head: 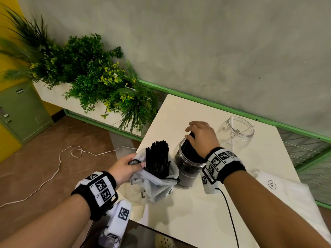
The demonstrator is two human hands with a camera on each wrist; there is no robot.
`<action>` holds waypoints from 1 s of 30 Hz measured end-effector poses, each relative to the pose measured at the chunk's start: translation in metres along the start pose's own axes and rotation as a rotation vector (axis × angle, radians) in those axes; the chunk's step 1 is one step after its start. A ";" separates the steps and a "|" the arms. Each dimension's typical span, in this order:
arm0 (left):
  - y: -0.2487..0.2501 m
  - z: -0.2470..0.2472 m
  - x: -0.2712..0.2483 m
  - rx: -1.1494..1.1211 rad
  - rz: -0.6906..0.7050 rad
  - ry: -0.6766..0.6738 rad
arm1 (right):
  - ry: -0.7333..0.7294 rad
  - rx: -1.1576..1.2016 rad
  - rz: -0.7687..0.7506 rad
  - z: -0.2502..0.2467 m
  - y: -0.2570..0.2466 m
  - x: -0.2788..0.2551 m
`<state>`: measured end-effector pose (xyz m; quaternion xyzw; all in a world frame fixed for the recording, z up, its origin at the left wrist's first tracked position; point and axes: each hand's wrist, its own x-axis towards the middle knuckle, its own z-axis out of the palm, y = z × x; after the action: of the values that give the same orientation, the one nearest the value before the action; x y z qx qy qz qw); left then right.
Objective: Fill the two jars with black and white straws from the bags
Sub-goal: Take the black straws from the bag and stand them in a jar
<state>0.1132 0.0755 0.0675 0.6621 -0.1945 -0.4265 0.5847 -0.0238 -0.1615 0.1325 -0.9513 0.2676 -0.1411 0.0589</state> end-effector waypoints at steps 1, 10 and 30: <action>0.000 -0.001 0.000 0.003 -0.004 -0.001 | -0.059 0.040 0.024 0.002 0.002 -0.003; -0.003 -0.006 -0.001 -0.004 0.008 0.016 | 0.166 0.305 0.215 0.007 0.024 -0.059; -0.002 -0.004 0.001 -0.022 0.015 0.022 | 0.140 -0.185 -0.089 0.030 0.009 -0.005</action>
<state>0.1168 0.0778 0.0651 0.6587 -0.1884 -0.4171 0.5972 -0.0235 -0.1658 0.1009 -0.9515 0.2402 -0.1844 -0.0546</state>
